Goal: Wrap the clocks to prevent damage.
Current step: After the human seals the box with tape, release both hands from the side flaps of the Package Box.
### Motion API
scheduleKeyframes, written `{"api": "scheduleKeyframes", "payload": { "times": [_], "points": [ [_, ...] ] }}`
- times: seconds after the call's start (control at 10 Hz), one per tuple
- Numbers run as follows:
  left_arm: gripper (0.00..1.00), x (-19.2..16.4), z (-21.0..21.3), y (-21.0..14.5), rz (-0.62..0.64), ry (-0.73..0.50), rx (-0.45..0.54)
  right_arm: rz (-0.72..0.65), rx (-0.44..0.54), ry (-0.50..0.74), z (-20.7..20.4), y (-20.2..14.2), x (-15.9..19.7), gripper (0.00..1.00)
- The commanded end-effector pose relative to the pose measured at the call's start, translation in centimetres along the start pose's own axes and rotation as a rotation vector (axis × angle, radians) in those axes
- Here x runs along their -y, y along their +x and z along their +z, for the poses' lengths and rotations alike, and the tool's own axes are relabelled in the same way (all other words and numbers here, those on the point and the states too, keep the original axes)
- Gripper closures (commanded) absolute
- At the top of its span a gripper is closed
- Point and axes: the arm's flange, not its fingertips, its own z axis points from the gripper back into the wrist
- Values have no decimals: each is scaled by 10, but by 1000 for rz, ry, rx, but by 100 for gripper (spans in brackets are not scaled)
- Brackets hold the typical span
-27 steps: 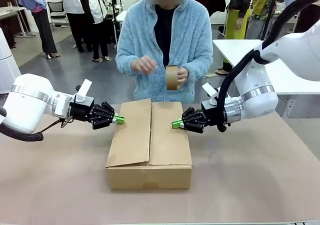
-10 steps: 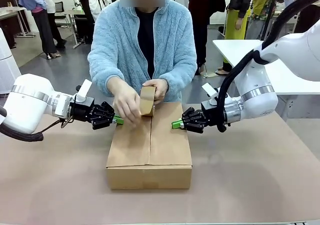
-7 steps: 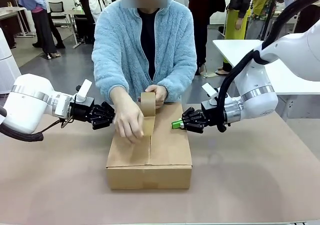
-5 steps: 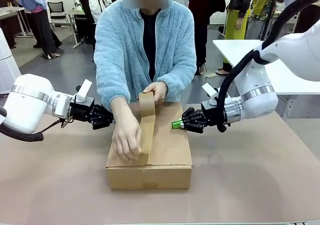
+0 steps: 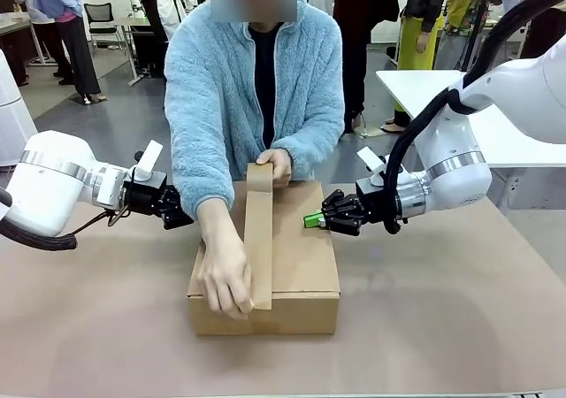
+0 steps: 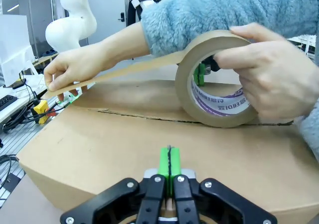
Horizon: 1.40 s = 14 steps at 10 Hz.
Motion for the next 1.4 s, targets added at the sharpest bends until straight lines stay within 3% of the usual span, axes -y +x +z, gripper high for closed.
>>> {"api": "scheduleKeyframes", "payload": {
  "times": [0.0, 1.3],
  "points": [
    [99, -1, -2, -1, -1, 7, -15, -6, -12, -7, -1, -4, 0, 99],
    [99, -1, -2, -1, -1, 7, -15, -6, -12, -7, -1, -4, 0, 99]
  ]
}}
